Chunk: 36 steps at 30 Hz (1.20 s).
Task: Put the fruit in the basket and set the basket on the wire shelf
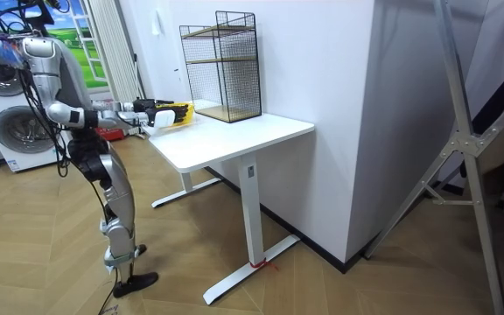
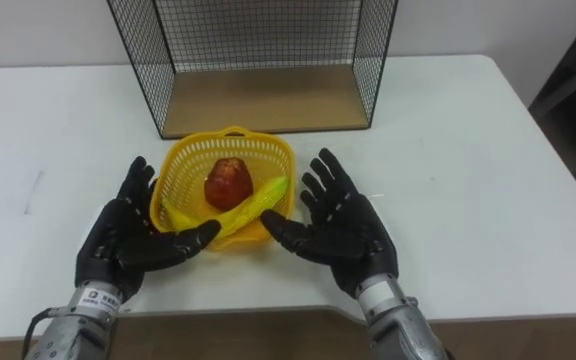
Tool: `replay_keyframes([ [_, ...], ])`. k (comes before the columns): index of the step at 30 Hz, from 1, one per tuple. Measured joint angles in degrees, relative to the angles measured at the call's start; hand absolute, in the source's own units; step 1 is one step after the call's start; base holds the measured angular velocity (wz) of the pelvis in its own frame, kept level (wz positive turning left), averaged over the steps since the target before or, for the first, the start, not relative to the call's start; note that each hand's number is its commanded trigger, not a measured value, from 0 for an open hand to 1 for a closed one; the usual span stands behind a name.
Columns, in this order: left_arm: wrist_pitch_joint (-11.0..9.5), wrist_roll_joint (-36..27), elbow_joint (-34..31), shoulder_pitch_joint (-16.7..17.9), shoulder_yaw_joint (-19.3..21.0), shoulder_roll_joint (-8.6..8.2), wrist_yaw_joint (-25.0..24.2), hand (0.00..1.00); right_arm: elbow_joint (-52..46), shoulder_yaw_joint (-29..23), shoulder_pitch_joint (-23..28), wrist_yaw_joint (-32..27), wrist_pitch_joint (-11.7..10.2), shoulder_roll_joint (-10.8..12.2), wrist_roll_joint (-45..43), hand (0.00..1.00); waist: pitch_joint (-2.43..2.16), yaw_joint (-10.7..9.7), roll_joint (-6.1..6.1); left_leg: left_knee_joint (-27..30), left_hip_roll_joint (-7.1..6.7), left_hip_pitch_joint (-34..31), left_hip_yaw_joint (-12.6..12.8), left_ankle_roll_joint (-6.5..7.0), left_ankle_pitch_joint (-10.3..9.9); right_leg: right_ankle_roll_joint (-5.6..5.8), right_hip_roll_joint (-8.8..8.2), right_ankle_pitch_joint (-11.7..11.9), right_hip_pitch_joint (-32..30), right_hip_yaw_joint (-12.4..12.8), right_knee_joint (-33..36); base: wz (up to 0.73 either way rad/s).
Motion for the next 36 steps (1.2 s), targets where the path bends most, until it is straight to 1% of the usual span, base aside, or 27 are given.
replay_keyframes([
  [5,0.1,-0.1,0.5,-0.2,0.0,-0.11,-1.8,0.0,0.0,0.4,0.0,-0.1,0.0,-0.1,-1.6,0.0,-0.02,0.0,-0.03,0.3,0.0,-0.1,0.0,0.0,0.0,0.0,-0.08,0.0,0.0,-0.1,0.0,0.0],
  [8,0.1,-0.1,1.7,-0.8,0.1,-0.64,-2.1,0.0,0.0,0.3,-0.1,-0.4,0.0,0.0,-2.5,0.0,-0.02,-0.2,-0.04,0.4,-0.01,-0.2,0.0,0.0,0.0,0.0,-0.13,0.0,0.1,-0.3,0.0,0.0],
  [12,0.2,-0.5,2.6,-1.2,-0.6,-1.07,-2.2,0.0,0.4,0.4,-0.4,-0.9,0.0,0.0,-3.7,0.0,0.06,-1.0,-0.2,0.4,-0.04,-0.2,-0.2,0.01,0.0,0.0,-0.12,0.0,0.3,-0.3,0.1,0.0],
  [13,0.2,-1.3,2.6,-1.2,-1.1,-1.03,-2.1,0.0,1.3,0.4,-1.0,-1.2,0.0,0.0,-3.8,0.0,0.1,-1.2,-0.3,0.4,-0.04,-0.2,-0.2,0.01,0.0,0.0,-0.1,0.0,0.3,-0.3,0.1,0.0],
  [16,0.9,-2.2,2.6,-1.5,-2.3,-0.99,-2.1,0.0,2.0,1.0,-2.0,-2.7,0.0,0.0,-4.0,0.0,-0.02,-1.2,-0.64,0.5,-0.03,-0.1,-0.2,0.01,0.0,-0.01,-0.08,0.0,0.2,-0.3,-0.1,0.0],
  [19,1.2,-2.3,2.6,-1.6,-3.1,-0.91,-2.1,0.0,3.7,1.5,-3.3,-3.7,0.0,-0.1,-4.0,0.0,0.09,-1.3,-1.1,0.6,-0.03,-0.2,-0.2,0.01,0.0,-0.01,-0.08,0.0,0.1,-0.3,-0.1,0.0],
  [21,1.2,-2.3,2.6,-1.7,-3.6,-0.82,-2.0,0.0,3.8,1.9,-3.4,-4.6,0.0,-0.1,-4.7,0.0,0.03,-1.3,-1.26,0.6,-0.03,-0.2,-0.2,0.01,0.0,-0.01,-0.09,0.0,0.1,-0.3,-0.1,0.0],
  [25,1.2,-2.9,2.6,-2.1,-4.4,-0.22,-1.9,0.0,3.8,2.6,-3.8,-6.1,0.0,-0.2,-8.7,0.0,0.01,-1.3,-1.27,0.6,-0.03,-0.4,-0.2,0.01,0.0,-0.01,-0.08,0.0,0.1,-0.2,-0.1,0.0],
  [36,1.2,-3.5,2.6,-2.3,-4.9,-0.37,-1.5,0.0,3.7,4.0,-4.7,-9.1,-0.6,-0.6,-13.0,0.0,-0.06,-1.4,-1.26,0.4,-0.03,-0.3,-0.2,0.02,0.0,-0.01,-0.08,0.0,0.0,-0.2,-0.1,0.0],
])
